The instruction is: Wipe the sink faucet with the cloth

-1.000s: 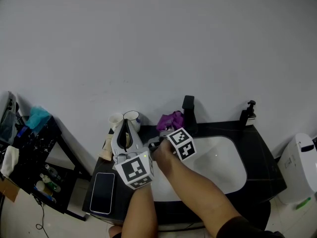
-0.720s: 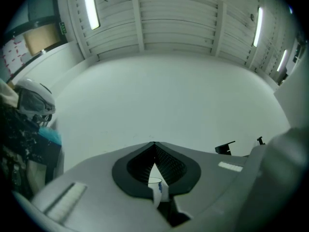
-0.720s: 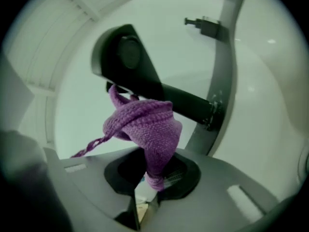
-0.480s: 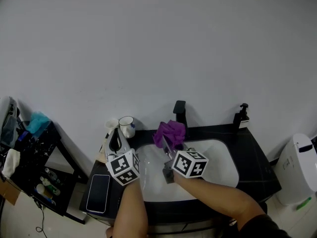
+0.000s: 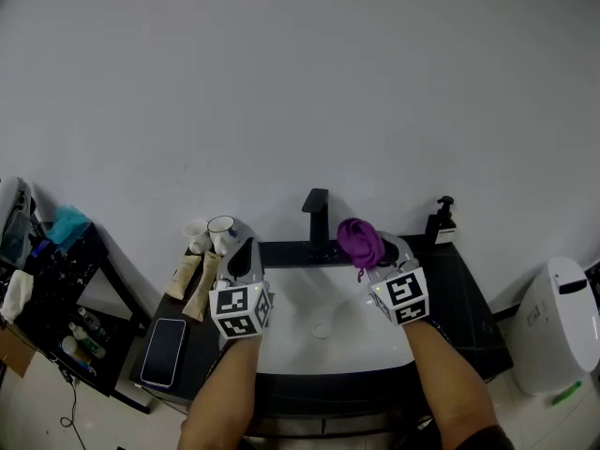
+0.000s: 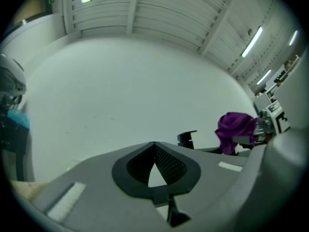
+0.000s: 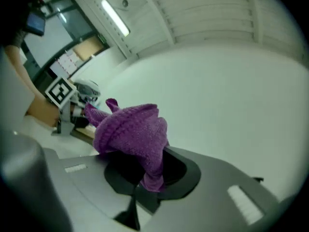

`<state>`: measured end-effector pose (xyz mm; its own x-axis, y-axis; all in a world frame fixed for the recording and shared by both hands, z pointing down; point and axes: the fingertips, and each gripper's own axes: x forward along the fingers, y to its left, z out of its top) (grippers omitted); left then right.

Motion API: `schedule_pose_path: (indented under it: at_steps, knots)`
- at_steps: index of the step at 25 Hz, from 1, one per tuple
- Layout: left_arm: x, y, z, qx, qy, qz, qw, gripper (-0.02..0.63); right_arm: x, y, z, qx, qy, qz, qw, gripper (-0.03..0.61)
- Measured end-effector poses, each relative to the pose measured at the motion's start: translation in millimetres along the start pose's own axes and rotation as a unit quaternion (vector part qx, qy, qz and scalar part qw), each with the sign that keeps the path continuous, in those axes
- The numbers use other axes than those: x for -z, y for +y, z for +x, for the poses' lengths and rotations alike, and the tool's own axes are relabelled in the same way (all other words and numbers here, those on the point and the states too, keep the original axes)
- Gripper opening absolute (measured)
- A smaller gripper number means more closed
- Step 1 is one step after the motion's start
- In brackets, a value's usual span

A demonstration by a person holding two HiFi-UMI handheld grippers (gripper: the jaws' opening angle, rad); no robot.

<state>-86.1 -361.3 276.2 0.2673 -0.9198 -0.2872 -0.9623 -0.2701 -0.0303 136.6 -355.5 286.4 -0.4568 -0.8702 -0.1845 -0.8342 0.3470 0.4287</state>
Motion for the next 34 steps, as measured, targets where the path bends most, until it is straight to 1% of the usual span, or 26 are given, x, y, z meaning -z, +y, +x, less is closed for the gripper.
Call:
schedule_pose_path:
  at_steps: [1,3,6,9,11,14,20,26,34]
  knots:
    - [3,-8,1,0.014,0.006,0.011,0.9998,0.017,18,-4,2,0.012,0.033,0.012,0.999,0.06]
    - [12,-22,3,0.037,0.018,0.018,0.999,0.017,41,-6,2,0.024,0.071,0.041,0.996,0.06]
    - [22,-29,7,0.052,0.037,0.016,0.9978,0.017,49,4,1,0.006,0.085,0.063,0.994,0.06]
    - [29,-31,9,0.056,0.054,0.03,0.9965,0.017,51,15,2,-0.012,0.092,0.063,0.994,0.06]
    - [33,-33,8,0.056,0.062,0.028,0.9961,0.017,51,18,1,-0.011,0.093,0.057,0.994,0.058]
    - [34,-34,7,0.056,0.064,0.02,0.9962,0.017,45,15,0,-0.001,0.081,0.063,0.995,0.06]
    - [34,-30,6,0.051,0.068,0.021,0.9962,0.017,41,15,-1,0.006,0.077,0.069,0.995,0.058]
    - [35,-32,6,0.053,0.07,0.02,0.9959,0.017,38,11,-4,0.016,0.071,0.075,0.995,0.058]
    - [37,-31,4,0.052,0.074,0.011,0.9959,0.017,38,12,-5,0.016,0.071,0.071,0.995,0.058]
